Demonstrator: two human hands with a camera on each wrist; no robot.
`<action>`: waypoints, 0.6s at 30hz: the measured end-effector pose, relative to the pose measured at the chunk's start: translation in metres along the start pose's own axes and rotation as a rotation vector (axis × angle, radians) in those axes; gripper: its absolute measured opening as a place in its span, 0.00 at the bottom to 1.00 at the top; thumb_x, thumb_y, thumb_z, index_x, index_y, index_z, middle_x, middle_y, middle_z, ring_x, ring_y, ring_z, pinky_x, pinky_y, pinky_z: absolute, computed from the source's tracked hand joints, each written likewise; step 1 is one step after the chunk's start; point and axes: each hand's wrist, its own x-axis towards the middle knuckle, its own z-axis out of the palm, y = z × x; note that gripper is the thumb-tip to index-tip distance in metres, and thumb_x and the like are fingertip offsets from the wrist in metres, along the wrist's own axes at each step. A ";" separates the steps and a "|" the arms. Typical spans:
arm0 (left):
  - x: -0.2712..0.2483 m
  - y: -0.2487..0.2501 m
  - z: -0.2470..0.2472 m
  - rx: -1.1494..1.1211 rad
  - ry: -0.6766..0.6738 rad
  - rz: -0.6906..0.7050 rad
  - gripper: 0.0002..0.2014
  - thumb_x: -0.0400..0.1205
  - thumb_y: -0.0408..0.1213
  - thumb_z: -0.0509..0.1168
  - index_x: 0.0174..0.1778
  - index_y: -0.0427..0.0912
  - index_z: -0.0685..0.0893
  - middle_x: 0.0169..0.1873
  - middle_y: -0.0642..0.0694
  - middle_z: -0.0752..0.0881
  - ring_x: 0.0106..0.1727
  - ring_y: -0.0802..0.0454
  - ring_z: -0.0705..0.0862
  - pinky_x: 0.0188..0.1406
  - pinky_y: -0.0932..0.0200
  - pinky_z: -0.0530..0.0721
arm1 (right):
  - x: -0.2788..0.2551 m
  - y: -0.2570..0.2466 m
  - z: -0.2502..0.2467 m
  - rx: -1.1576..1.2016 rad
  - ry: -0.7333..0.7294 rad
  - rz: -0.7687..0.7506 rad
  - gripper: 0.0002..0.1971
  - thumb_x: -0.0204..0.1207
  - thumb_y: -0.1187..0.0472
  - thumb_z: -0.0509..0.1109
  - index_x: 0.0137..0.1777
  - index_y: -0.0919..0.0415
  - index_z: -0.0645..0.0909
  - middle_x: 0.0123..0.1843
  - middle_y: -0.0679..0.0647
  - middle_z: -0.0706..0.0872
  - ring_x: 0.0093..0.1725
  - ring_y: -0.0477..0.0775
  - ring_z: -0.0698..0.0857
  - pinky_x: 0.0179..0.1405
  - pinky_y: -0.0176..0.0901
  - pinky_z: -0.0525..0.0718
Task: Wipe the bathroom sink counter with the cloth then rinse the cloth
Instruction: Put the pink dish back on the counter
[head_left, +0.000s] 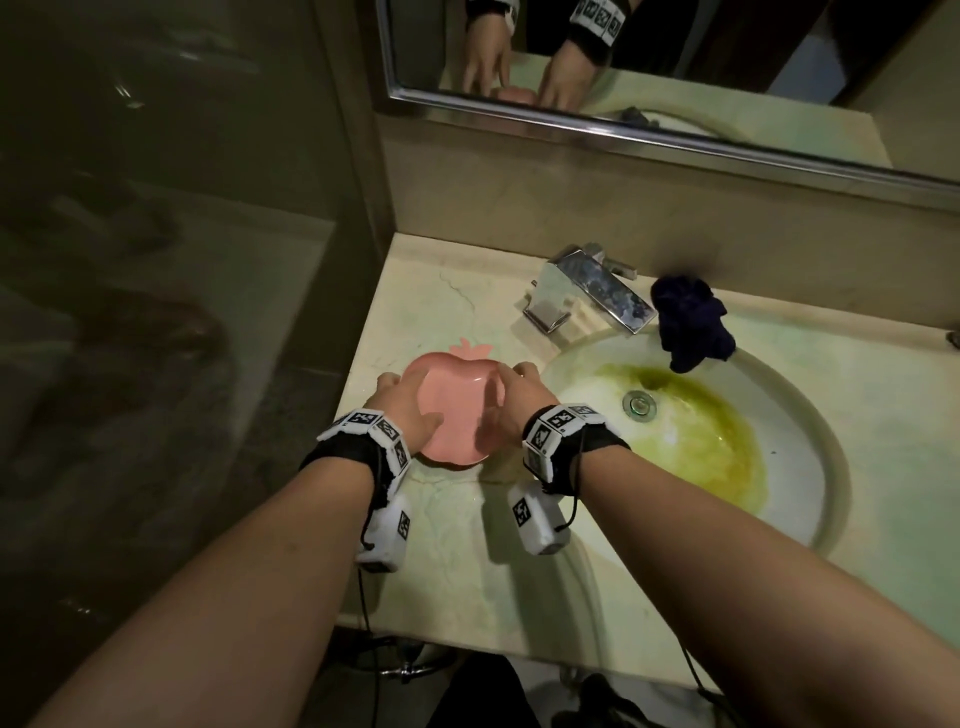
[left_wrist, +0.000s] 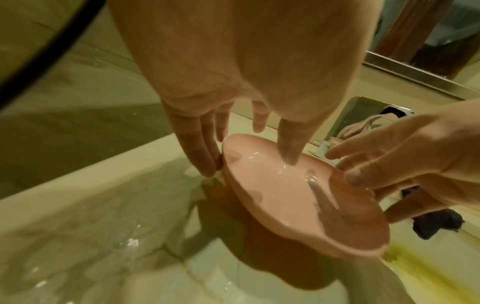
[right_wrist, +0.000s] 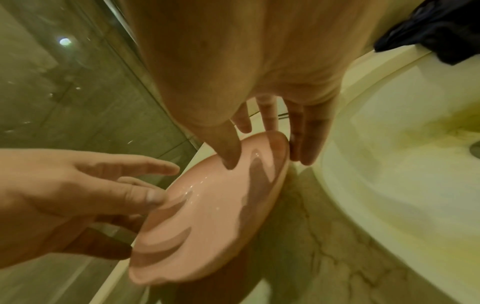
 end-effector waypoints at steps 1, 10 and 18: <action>-0.001 0.002 -0.002 -0.005 0.029 -0.006 0.33 0.78 0.43 0.68 0.78 0.57 0.62 0.65 0.43 0.67 0.53 0.41 0.81 0.58 0.54 0.79 | -0.002 0.000 -0.001 -0.005 0.022 -0.014 0.28 0.74 0.60 0.68 0.74 0.57 0.66 0.73 0.58 0.62 0.60 0.67 0.80 0.63 0.55 0.80; -0.023 0.056 -0.062 -0.055 0.271 0.117 0.28 0.77 0.41 0.68 0.74 0.53 0.71 0.62 0.45 0.65 0.59 0.43 0.78 0.64 0.58 0.74 | -0.037 -0.019 -0.068 -0.010 0.310 -0.161 0.24 0.76 0.58 0.68 0.73 0.57 0.72 0.77 0.58 0.62 0.68 0.64 0.76 0.70 0.50 0.75; -0.055 0.147 -0.120 -0.106 0.498 0.291 0.24 0.76 0.41 0.71 0.69 0.47 0.76 0.61 0.44 0.65 0.60 0.42 0.78 0.67 0.55 0.75 | -0.089 -0.029 -0.169 -0.015 0.550 -0.220 0.20 0.76 0.56 0.66 0.68 0.54 0.77 0.79 0.57 0.59 0.69 0.65 0.70 0.69 0.54 0.73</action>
